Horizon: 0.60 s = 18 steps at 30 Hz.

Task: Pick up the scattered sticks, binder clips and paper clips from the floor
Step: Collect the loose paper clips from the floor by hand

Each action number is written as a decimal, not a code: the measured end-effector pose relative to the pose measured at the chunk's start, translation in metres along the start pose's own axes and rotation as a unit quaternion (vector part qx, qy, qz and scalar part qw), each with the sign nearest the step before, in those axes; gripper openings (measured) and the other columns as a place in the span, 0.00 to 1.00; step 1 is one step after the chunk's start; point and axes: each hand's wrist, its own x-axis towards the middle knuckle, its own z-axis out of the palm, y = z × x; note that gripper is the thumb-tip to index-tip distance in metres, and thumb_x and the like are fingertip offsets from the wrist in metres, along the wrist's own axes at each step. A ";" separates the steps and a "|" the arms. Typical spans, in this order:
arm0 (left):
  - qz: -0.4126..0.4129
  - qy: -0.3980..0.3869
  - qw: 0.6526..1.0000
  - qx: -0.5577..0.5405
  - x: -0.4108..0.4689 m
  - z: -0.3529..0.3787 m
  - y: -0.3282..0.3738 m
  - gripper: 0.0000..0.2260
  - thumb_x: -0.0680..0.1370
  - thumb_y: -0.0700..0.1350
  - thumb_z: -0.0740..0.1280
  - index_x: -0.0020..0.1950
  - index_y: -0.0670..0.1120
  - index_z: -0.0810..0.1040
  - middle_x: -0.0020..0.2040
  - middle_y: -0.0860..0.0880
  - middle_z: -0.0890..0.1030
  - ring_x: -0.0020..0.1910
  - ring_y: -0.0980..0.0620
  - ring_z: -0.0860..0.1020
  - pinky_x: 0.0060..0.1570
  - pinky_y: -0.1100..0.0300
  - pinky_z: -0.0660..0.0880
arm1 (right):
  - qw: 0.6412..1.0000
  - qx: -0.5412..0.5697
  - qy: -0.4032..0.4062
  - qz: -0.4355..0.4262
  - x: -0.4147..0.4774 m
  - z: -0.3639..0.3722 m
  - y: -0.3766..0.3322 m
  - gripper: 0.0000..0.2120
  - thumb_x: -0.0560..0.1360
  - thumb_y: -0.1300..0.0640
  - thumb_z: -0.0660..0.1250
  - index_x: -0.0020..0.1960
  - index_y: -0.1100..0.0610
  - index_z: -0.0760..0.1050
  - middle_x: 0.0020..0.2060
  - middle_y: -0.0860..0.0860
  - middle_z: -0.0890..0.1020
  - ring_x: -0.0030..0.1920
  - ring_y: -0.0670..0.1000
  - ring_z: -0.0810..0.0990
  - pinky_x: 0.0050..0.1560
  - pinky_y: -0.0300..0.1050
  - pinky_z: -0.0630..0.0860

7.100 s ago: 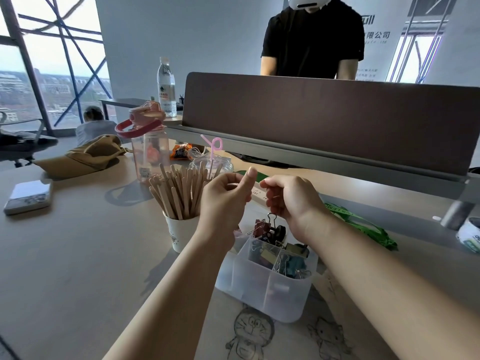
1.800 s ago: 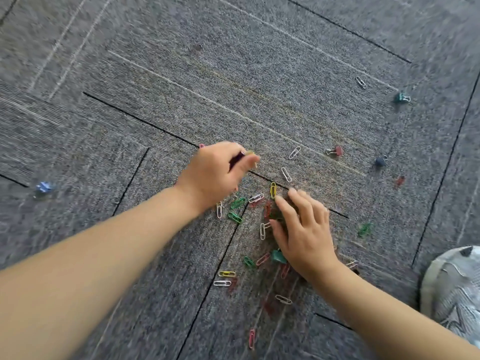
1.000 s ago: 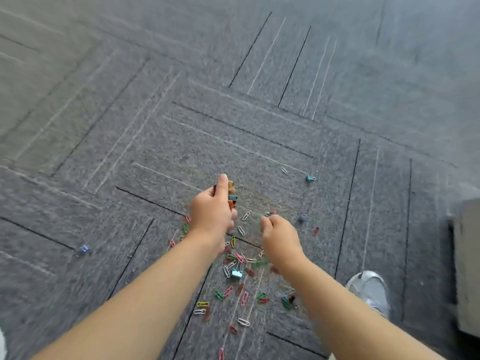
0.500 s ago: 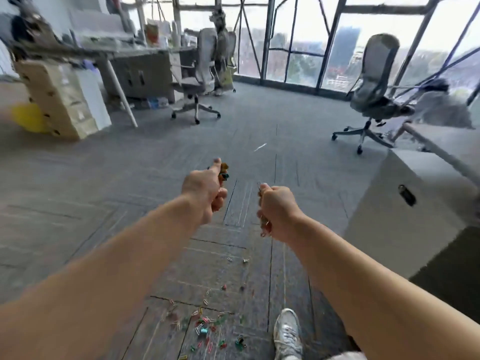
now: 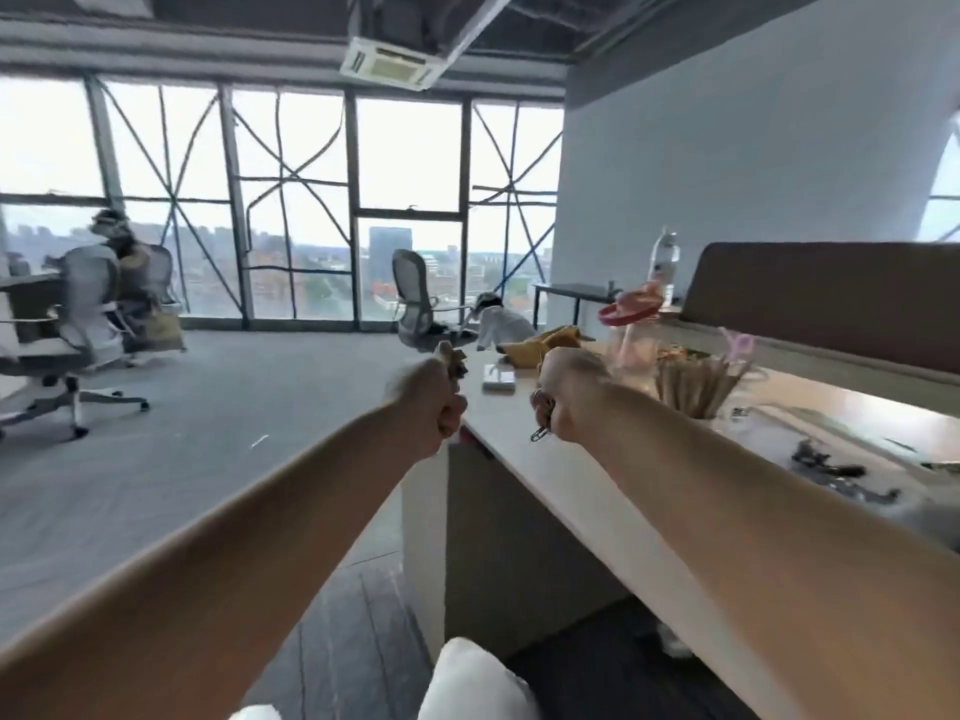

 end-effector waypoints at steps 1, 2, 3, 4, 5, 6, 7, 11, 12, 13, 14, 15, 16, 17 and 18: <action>-0.015 -0.022 1.000 0.013 -0.002 0.020 -0.007 0.14 0.82 0.52 0.58 0.38 0.49 0.67 0.27 0.51 0.63 0.15 0.59 0.59 0.16 0.72 0.51 | 1.000 0.008 0.023 0.003 0.000 -0.022 -0.008 0.15 0.80 0.63 0.48 0.36 0.58 0.64 0.28 0.53 0.66 0.25 0.47 0.63 0.17 0.33 0.59; -0.014 -0.047 0.998 0.024 -0.003 0.044 -0.015 0.14 0.82 0.52 0.58 0.37 0.49 0.67 0.26 0.51 0.63 0.15 0.59 0.59 0.16 0.72 0.51 | 0.999 0.025 0.042 -0.007 0.004 -0.046 -0.016 0.15 0.80 0.62 0.49 0.35 0.58 0.64 0.29 0.53 0.67 0.26 0.47 0.63 0.15 0.32 0.59; -0.017 -0.073 0.997 0.029 -0.008 0.070 -0.019 0.14 0.82 0.51 0.58 0.37 0.48 0.67 0.27 0.51 0.64 0.15 0.59 0.60 0.16 0.72 0.52 | 0.997 0.027 0.063 -0.017 0.008 -0.074 -0.023 0.15 0.80 0.61 0.50 0.36 0.57 0.65 0.29 0.52 0.67 0.26 0.47 0.63 0.14 0.33 0.60; -0.021 -0.090 0.995 0.034 -0.011 0.095 -0.025 0.14 0.82 0.51 0.58 0.37 0.48 0.67 0.28 0.51 0.64 0.16 0.58 0.60 0.16 0.72 0.52 | 0.996 0.034 0.086 -0.018 0.013 -0.099 -0.030 0.15 0.80 0.60 0.50 0.36 0.56 0.65 0.29 0.52 0.68 0.26 0.47 0.63 0.15 0.35 0.60; -0.020 -0.106 0.994 0.037 -0.012 0.118 -0.030 0.14 0.82 0.50 0.58 0.37 0.47 0.68 0.28 0.50 0.65 0.16 0.58 0.61 0.16 0.72 0.53 | 0.992 0.045 0.115 -0.024 0.013 -0.120 -0.035 0.15 0.80 0.59 0.50 0.36 0.55 0.65 0.27 0.52 0.68 0.24 0.47 0.63 0.17 0.36 0.60; -0.024 -0.122 0.991 0.046 -0.012 0.139 -0.035 0.15 0.82 0.50 0.59 0.37 0.47 0.69 0.28 0.50 0.66 0.18 0.57 0.62 0.17 0.71 0.54 | 0.987 0.065 0.143 -0.029 0.015 -0.141 -0.038 0.15 0.81 0.59 0.50 0.35 0.54 0.64 0.24 0.53 0.68 0.21 0.47 0.64 0.16 0.34 0.59; -0.028 -0.138 0.989 0.052 -0.014 0.159 -0.041 0.15 0.82 0.50 0.60 0.36 0.47 0.70 0.27 0.50 0.67 0.20 0.57 0.62 0.17 0.70 0.55 | 0.981 0.086 0.169 -0.029 0.014 -0.161 -0.040 0.16 0.81 0.58 0.51 0.35 0.53 0.63 0.21 0.53 0.67 0.18 0.47 0.64 0.16 0.31 0.58; -0.045 -0.218 0.973 0.054 -0.018 0.242 -0.074 0.16 0.81 0.53 0.61 0.35 0.47 0.71 0.25 0.51 0.67 0.20 0.56 0.61 0.19 0.70 0.54 | 0.956 0.113 0.266 -0.046 0.018 -0.246 -0.038 0.16 0.76 0.65 0.50 0.32 0.54 0.62 0.23 0.52 0.66 0.12 0.47 0.60 0.17 0.28 0.57; -0.043 -0.233 0.970 0.047 -0.019 0.261 -0.085 0.16 0.80 0.53 0.62 0.35 0.48 0.70 0.25 0.51 0.66 0.19 0.56 0.61 0.19 0.70 0.54 | 0.948 0.118 0.291 -0.054 0.021 -0.267 -0.036 0.15 0.76 0.65 0.50 0.33 0.54 0.63 0.25 0.52 0.66 0.13 0.47 0.61 0.17 0.29 0.57; -0.035 -0.244 0.968 0.041 -0.021 0.279 -0.094 0.16 0.80 0.53 0.62 0.35 0.48 0.70 0.25 0.51 0.66 0.18 0.56 0.61 0.20 0.70 0.54 | 0.938 0.124 0.319 -0.063 0.022 -0.285 -0.036 0.14 0.76 0.65 0.51 0.33 0.55 0.63 0.24 0.53 0.66 0.14 0.47 0.62 0.18 0.28 0.57; -0.034 -0.258 0.965 0.037 -0.023 0.295 -0.103 0.16 0.80 0.53 0.62 0.35 0.47 0.70 0.25 0.51 0.66 0.18 0.56 0.61 0.20 0.70 0.55 | 0.928 0.130 0.342 -0.075 0.025 -0.302 -0.036 0.15 0.77 0.64 0.52 0.33 0.55 0.63 0.20 0.52 0.67 0.14 0.47 0.61 0.19 0.28 0.57; -0.035 -0.267 0.963 0.029 -0.023 0.312 -0.112 0.16 0.80 0.53 0.62 0.35 0.47 0.70 0.24 0.51 0.67 0.18 0.55 0.61 0.21 0.70 0.55 | 0.919 0.138 0.360 -0.089 0.029 -0.318 -0.036 0.16 0.78 0.63 0.53 0.32 0.56 0.63 0.16 0.52 0.66 0.13 0.47 0.61 0.20 0.28 0.57; -0.032 -0.272 0.961 0.029 -0.022 0.327 -0.120 0.17 0.80 0.53 0.62 0.34 0.47 0.71 0.22 0.52 0.67 0.19 0.55 0.62 0.22 0.69 0.56 | 0.910 0.148 0.375 -0.100 0.033 -0.331 -0.037 0.16 0.79 0.62 0.54 0.32 0.56 0.63 0.15 0.51 0.65 0.13 0.46 0.61 0.20 0.27 0.57; -0.023 -0.271 0.962 0.030 -0.022 0.340 -0.125 0.17 0.80 0.54 0.62 0.34 0.47 0.71 0.22 0.52 0.68 0.20 0.54 0.62 0.22 0.68 0.56 | 0.903 0.152 0.388 -0.104 0.038 -0.342 -0.037 0.17 0.79 0.61 0.54 0.32 0.55 0.63 0.16 0.51 0.66 0.14 0.47 0.62 0.19 0.28 0.57; -0.008 -0.276 0.961 0.029 -0.023 0.350 -0.127 0.17 0.80 0.54 0.62 0.35 0.47 0.72 0.23 0.52 0.69 0.20 0.55 0.63 0.22 0.68 0.56 | 0.899 0.152 0.396 -0.109 0.043 -0.351 -0.037 0.16 0.79 0.59 0.55 0.32 0.55 0.65 0.20 0.51 0.67 0.17 0.48 0.63 0.19 0.30 0.57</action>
